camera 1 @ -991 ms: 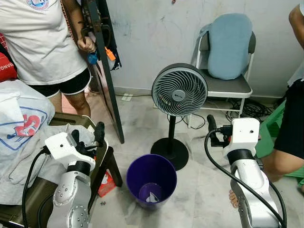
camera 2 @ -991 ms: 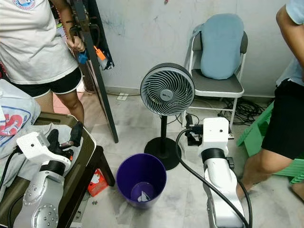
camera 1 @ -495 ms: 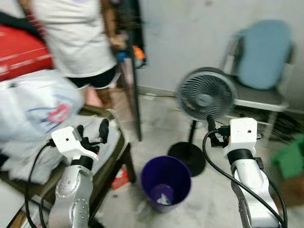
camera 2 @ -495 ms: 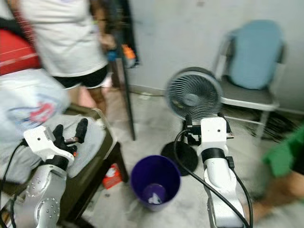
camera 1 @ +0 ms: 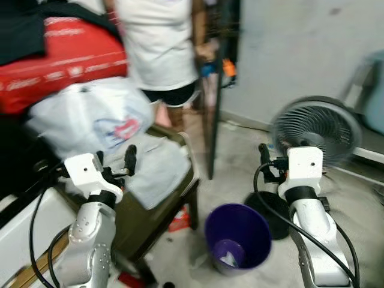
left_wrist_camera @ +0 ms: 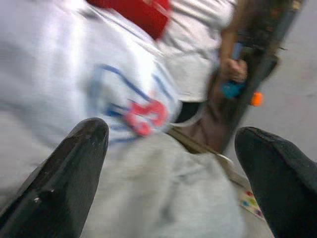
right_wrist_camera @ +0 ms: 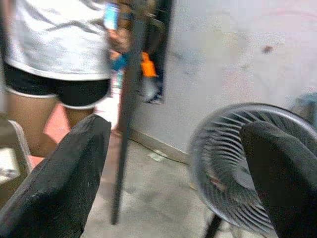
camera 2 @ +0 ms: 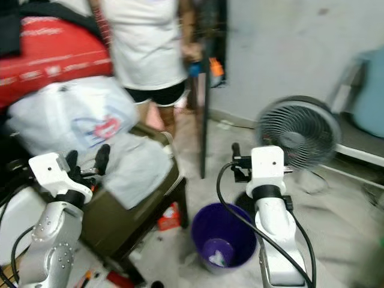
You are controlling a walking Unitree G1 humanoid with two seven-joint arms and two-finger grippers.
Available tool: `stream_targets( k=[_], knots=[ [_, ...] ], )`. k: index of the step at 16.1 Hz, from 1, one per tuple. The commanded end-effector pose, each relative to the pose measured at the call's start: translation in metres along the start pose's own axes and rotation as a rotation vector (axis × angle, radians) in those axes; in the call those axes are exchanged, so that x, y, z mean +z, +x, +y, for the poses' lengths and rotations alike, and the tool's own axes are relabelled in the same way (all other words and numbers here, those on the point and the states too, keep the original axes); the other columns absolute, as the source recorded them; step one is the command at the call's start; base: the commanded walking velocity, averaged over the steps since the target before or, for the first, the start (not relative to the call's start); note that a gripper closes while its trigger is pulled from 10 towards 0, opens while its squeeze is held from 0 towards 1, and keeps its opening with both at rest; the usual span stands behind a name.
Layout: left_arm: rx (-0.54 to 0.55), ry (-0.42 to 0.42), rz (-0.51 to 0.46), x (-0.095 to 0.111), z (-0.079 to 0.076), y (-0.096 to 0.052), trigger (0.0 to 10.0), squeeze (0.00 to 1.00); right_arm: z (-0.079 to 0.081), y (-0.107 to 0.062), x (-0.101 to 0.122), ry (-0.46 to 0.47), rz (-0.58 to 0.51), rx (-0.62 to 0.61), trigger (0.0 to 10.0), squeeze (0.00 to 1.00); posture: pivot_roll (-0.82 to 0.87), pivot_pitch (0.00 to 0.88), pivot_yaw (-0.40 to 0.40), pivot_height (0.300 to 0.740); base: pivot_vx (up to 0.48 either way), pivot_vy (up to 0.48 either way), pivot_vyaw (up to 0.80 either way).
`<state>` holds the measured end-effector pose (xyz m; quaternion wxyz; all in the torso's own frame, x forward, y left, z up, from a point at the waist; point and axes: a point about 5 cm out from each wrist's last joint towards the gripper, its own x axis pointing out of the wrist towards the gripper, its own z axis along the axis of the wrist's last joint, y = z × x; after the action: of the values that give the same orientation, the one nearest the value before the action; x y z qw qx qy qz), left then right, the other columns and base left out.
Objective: Clean up the room
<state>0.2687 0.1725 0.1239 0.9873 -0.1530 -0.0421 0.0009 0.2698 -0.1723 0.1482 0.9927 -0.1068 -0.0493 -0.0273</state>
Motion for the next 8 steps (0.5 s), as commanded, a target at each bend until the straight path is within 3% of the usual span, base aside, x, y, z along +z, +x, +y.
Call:
stream_targets(
  k=[1,8],
  knots=[
    [-0.011,0.016,-0.010,0.0017,-0.0024,0.0019,10.0,0.00,-0.0008,0.0019,-0.0005,0.001,0.002,-0.002,10.0,0.00,-0.15,0.001,0.060,0.740,0.000,0.000,0.80],
    [0.027,0.080,-0.029,0.0031,0.0001,0.0060,10.0,0.00,0.0028,0.0062,0.0011,0.005,-0.013,0.016,10.0,0.00,-0.14,0.000,0.057,0.740,0.000,0.000,0.80]
  ],
)
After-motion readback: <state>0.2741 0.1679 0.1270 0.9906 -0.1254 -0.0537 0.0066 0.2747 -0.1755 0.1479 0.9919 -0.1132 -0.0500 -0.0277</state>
